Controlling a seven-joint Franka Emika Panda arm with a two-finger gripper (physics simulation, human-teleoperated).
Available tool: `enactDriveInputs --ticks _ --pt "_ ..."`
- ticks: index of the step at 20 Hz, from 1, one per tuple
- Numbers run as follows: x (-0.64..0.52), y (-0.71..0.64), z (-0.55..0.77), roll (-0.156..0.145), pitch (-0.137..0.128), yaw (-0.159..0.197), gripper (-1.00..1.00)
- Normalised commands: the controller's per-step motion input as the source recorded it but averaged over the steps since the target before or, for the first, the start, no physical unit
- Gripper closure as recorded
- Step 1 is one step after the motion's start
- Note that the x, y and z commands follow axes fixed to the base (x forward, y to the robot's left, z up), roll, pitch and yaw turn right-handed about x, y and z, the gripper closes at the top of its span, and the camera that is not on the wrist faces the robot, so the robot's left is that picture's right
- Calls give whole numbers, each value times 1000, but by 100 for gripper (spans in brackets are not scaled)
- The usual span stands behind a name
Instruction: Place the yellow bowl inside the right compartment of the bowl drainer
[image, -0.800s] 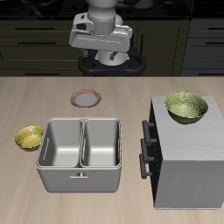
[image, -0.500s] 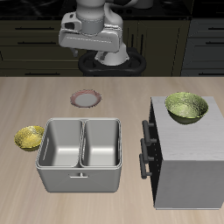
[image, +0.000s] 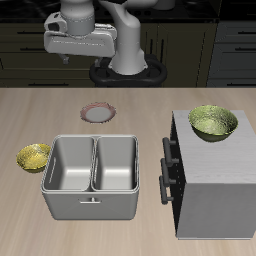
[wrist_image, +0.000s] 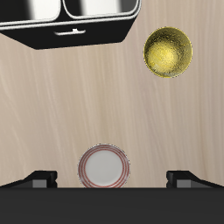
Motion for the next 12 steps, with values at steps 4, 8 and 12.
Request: enactDriveInputs --ticks 4,8,12 --pt "200 -510 133 4 -59 17 -100" --pt "207 -427 40 41 10 -29 -100" --pt "195 -253 48 45 -3 4 -100"
